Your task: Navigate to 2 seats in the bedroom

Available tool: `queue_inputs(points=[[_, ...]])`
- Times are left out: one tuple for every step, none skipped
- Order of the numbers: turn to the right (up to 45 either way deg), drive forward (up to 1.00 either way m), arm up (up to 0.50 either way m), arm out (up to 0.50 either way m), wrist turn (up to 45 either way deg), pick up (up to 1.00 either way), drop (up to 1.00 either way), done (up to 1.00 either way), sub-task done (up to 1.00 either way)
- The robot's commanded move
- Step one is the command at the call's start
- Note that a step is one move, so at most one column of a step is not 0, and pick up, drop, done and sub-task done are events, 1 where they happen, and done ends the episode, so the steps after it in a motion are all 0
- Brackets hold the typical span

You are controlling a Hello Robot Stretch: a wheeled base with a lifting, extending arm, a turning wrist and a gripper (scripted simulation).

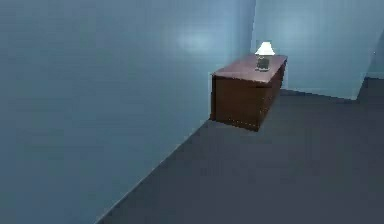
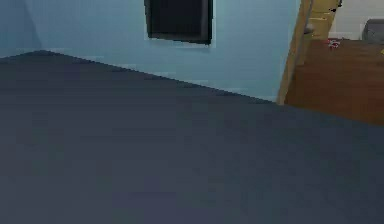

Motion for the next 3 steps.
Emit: queue_inputs(points=[[45.0, 0.0, 0.0, 0.0, 0.0, 0.0, 0.0, 0.0, 0.0], [45.0, 0.0, 0.0, 0.0, 0.0, 0.0, 0.0, 0.0, 0.0], [36.0, 0.0, 0.0, 0.0, 0.0, 0.0, 0.0, 0.0, 0.0]])
